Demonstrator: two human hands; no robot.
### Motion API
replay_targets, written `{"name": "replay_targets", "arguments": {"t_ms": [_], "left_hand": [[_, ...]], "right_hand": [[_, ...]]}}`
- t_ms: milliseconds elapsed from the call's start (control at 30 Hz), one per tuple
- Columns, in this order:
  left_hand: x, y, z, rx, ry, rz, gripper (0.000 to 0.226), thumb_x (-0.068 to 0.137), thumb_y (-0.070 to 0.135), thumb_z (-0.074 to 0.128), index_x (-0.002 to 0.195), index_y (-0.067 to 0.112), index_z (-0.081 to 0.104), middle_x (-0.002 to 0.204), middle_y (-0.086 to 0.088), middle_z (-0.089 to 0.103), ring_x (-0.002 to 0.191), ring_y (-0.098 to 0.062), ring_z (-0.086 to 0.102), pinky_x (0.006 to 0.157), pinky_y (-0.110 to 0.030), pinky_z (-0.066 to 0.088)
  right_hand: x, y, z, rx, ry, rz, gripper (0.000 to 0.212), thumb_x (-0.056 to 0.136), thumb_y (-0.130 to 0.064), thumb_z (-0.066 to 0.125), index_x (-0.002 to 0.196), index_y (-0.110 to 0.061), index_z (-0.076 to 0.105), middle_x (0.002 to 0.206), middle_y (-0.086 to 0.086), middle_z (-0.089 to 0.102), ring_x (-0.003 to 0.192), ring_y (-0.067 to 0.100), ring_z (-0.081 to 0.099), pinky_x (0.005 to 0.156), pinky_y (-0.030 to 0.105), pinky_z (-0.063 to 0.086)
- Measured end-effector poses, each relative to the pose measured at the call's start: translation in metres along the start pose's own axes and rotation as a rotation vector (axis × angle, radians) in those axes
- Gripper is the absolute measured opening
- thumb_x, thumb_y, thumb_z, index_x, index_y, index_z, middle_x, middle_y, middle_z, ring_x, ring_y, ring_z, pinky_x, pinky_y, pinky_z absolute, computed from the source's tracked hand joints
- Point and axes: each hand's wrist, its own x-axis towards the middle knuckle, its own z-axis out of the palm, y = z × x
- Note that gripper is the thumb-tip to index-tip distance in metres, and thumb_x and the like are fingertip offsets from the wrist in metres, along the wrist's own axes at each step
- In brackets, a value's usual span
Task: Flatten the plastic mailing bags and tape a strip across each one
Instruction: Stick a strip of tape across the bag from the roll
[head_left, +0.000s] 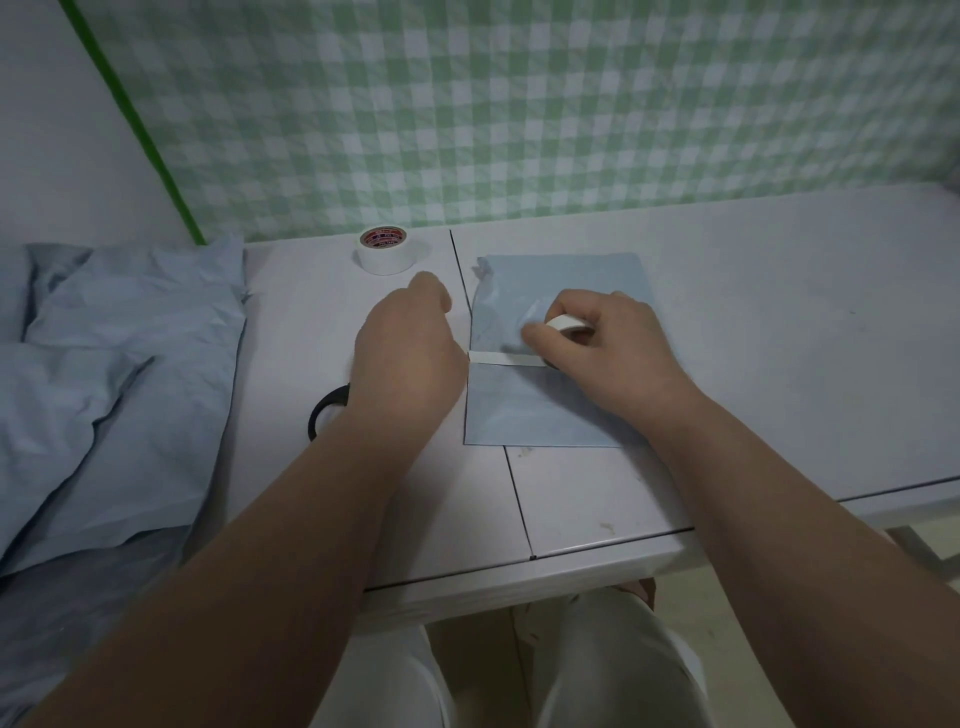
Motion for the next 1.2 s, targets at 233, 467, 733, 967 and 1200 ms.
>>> {"name": "replay_targets", "arguments": {"t_ms": [233, 467, 733, 967, 1200], "left_hand": [[-0.032, 0.023, 0.010, 0.122, -0.348, 0.240, 0.046, 0.096, 0.018, 0.038, 0.141, 0.013, 0.029, 0.138, -0.006, 0.043, 0.129, -0.022, 0.036, 0.113, -0.040, 0.017], [-0.037, 0.017, 0.022, 0.304, -0.480, 0.270, 0.065, 0.100, 0.046, 0.019, 0.152, 0.014, -0.002, 0.160, -0.003, -0.003, 0.147, -0.015, -0.006, 0.117, -0.047, -0.002], [-0.039, 0.018, 0.022, 0.364, -0.478, 0.257, 0.065, 0.098, 0.052, 0.015, 0.152, 0.019, 0.002, 0.160, -0.003, -0.005, 0.146, -0.015, -0.006, 0.117, -0.049, -0.001], [-0.041, 0.021, 0.019, 0.364, -0.490, 0.242, 0.067, 0.097, 0.055, 0.015, 0.152, 0.019, 0.000, 0.160, -0.002, -0.007, 0.146, -0.015, -0.007, 0.117, -0.049, -0.002], [-0.041, 0.023, 0.018, 0.387, -0.504, 0.230, 0.071, 0.097, 0.055, 0.015, 0.151, 0.012, 0.000, 0.160, -0.003, -0.007, 0.147, -0.014, -0.007, 0.117, -0.050, 0.000]], "right_hand": [[0.001, 0.001, 0.001, 0.026, 0.002, -0.025, 0.031, 0.082, -0.036, 0.066, 0.064, -0.013, 0.058, 0.055, -0.002, 0.054, 0.071, 0.025, 0.052, 0.062, 0.031, 0.036], [0.000, 0.000, 0.000, 0.055, -0.016, 0.004, 0.030, 0.081, -0.040, 0.068, 0.066, -0.016, 0.059, 0.054, -0.006, 0.052, 0.067, 0.018, 0.052, 0.061, 0.030, 0.040], [-0.007, 0.006, -0.023, 0.118, -0.024, 0.052, 0.018, 0.073, -0.021, 0.080, 0.084, -0.021, 0.066, 0.070, -0.008, 0.061, 0.057, -0.002, 0.050, 0.057, 0.007, 0.038], [-0.010, 0.012, -0.021, -0.113, 0.022, -0.067, 0.020, 0.087, -0.013, 0.059, 0.103, -0.020, 0.071, 0.094, -0.004, 0.071, 0.087, 0.016, 0.064, 0.079, 0.035, 0.050], [-0.013, 0.014, -0.018, -0.276, 0.101, -0.025, 0.034, 0.091, -0.012, 0.051, 0.116, -0.028, 0.065, 0.097, -0.004, 0.062, 0.095, 0.022, 0.058, 0.079, 0.033, 0.044]]}}
